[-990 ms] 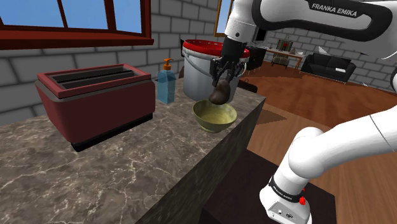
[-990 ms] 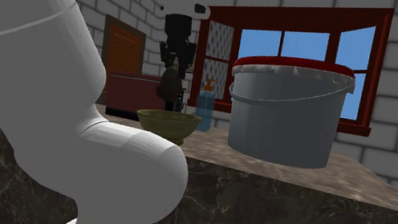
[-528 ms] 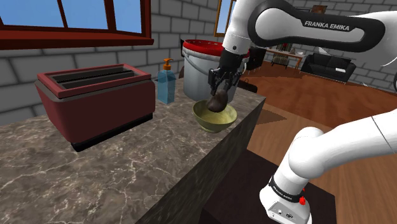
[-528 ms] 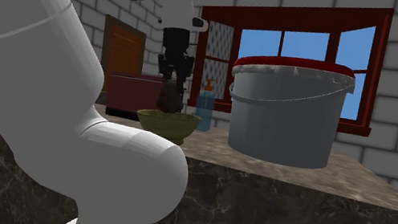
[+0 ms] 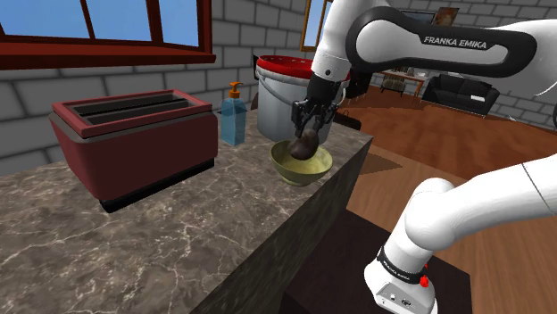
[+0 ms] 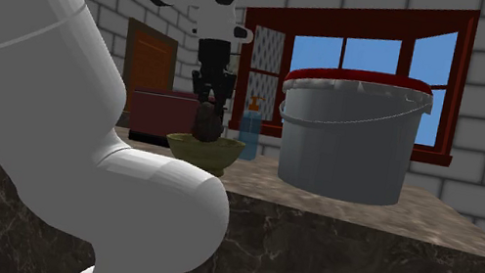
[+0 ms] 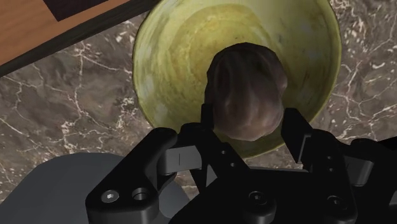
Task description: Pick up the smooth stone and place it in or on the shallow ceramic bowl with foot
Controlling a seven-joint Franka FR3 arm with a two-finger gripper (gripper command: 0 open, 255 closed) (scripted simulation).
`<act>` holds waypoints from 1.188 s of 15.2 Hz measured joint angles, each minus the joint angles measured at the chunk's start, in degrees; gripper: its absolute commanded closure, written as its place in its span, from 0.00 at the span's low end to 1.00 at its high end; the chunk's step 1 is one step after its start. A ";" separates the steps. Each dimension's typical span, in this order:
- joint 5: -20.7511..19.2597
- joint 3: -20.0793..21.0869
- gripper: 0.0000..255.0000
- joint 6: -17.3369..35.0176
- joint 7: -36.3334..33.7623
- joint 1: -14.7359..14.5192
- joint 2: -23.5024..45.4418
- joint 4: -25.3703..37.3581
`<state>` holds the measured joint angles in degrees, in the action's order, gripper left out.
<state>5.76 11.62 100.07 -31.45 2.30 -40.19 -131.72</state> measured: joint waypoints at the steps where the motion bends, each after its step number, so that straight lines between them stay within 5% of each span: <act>1: 0.00 0.00 0.00 0.00 0.00 0.00 0.00 0.00; 18: -0.45 -0.49 0.00 -7.08 -0.18 0.22 0.83 7.94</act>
